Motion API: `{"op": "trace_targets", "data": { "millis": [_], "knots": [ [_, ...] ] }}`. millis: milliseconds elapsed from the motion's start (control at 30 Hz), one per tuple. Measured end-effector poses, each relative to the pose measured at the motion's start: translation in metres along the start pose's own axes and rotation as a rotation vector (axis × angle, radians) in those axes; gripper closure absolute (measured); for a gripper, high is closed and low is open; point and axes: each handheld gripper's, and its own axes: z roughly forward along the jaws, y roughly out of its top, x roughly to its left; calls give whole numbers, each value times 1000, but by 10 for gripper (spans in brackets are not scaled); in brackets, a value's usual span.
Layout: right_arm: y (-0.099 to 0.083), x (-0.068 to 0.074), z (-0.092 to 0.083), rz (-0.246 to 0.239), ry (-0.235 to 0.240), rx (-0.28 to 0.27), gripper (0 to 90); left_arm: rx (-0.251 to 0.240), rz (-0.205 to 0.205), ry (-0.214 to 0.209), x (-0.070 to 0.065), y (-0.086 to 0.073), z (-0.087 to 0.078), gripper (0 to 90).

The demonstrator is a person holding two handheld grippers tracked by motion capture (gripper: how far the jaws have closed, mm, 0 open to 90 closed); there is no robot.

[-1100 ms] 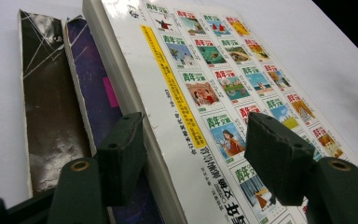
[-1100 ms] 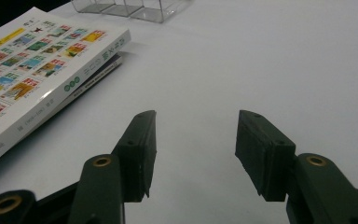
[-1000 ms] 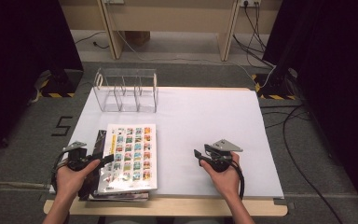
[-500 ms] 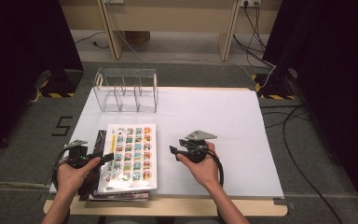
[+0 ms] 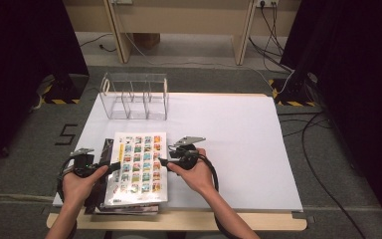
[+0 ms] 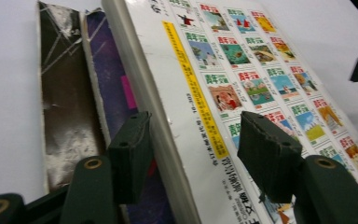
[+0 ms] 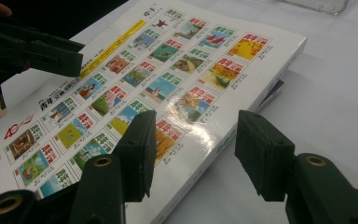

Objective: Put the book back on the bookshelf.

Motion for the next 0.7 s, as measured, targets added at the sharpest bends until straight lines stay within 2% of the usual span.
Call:
{"op": "trace_targets", "data": {
  "millis": [67,233,267,433,633,700],
  "knots": [
    [1,0,5,2,5,10,485,11,14,12,-1,0,2,432],
    [4,1,16,24,18,45,470,19,-24,9,2,-1,4,432],
    [5,1,20,51,28,50,458,19,-33,8,2,-1,4,435],
    [7,2,23,85,35,39,456,6,-56,18,1,-1,3,460],
    [8,-3,22,134,5,25,457,-8,-68,15,0,-1,0,471],
    [5,-4,25,137,0,54,448,-7,-64,17,0,-1,0,474]
  ]
}}
